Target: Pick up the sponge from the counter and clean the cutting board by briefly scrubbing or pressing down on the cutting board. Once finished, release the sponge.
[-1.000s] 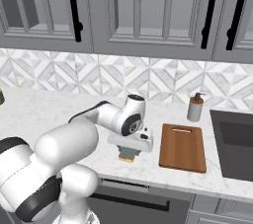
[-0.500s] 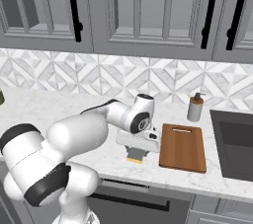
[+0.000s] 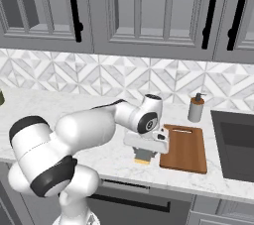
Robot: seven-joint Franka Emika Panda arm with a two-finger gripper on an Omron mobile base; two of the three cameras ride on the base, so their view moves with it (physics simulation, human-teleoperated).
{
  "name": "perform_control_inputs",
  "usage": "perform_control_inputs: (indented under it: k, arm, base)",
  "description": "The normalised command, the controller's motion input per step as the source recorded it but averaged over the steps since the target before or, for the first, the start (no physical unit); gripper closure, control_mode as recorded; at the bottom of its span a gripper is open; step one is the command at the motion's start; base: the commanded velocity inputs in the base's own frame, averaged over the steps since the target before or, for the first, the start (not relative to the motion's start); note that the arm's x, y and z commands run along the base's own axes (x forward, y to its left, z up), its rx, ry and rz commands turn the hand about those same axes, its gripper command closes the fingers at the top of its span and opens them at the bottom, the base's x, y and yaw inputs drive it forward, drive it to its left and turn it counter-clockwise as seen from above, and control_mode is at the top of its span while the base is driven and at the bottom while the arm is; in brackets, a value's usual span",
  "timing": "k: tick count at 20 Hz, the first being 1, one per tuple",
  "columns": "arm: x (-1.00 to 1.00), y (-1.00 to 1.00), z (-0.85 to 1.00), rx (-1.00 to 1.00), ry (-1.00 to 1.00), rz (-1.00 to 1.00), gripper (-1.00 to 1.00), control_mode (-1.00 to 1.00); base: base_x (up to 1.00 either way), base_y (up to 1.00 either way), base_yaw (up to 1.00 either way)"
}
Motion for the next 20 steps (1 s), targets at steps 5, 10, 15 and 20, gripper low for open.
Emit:
perform_control_inputs:
  k: [5, 10, 15, 20]
  arm:
    - [0.13, -0.46, -0.01, 0.0, 0.0, 0.0, 1.0, -1.0]
    - [0.22, -0.5, -0.11, 0.0, -0.02, 0.0, 1.0, -1.0]
    - [0.29, -0.54, 0.0, 0.0, 0.0, 0.0, 1.0, -1.0]
    - [0.31, -0.4, -0.03, 0.0, 0.0, 0.0, 1.0, -1.0]
  base:
    - [0.0, 0.0, 0.0]
    - [0.0, 0.0, 0.0]
    - [0.0, 0.0, 0.0]
    - [0.0, 0.0, 0.0]
